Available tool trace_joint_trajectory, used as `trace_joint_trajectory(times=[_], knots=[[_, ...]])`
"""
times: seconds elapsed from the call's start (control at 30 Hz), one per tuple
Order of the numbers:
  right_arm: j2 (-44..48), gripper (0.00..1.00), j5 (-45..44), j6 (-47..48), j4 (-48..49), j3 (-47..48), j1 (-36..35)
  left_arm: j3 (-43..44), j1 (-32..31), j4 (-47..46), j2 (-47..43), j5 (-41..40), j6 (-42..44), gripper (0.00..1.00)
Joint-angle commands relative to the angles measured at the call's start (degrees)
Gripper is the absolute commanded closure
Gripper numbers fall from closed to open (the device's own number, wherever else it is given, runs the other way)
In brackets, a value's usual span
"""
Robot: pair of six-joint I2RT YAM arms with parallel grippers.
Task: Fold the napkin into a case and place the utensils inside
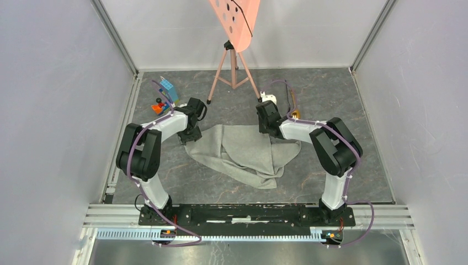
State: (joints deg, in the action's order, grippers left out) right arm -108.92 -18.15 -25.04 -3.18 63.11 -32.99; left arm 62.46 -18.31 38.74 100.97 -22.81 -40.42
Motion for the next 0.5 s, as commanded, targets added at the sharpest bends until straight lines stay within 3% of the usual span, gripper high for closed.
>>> trace_joint_trajectory(times=[0.0,0.03,0.07,0.13,0.17,0.33,0.47], knots=[[2.94,0.93,0.39,3.74,1.74,-3.52,0.66,-0.73,3.02,-4.82,3.79,3.26,2.75,0.51],[3.95,1.0,0.29,4.7,1.99,-3.53,0.65,-0.89,3.79,-5.89,4.2,5.38,3.89,0.58],[5.11,1.0,0.41,6.11,1.92,-3.36,0.65,-1.16,4.46,-7.5,4.32,6.82,5.56,0.66],[8.75,1.0,0.91,8.61,1.39,-3.53,0.66,-1.19,5.07,-7.93,3.1,5.63,7.58,0.94],[11.37,1.0,2.24,10.52,1.25,-3.93,0.65,-1.34,5.28,-7.67,1.52,4.41,8.21,0.98],[30.68,1.0,7.13,15.58,2.63,-11.33,0.57,-2.88,5.39,-5.52,-16.16,-0.22,8.62,0.98],[47.23,1.0,13.23,18.26,4.58,-17.43,0.4,-4.18,5.39,-4.5,-36.03,0.26,10.16,0.98]])
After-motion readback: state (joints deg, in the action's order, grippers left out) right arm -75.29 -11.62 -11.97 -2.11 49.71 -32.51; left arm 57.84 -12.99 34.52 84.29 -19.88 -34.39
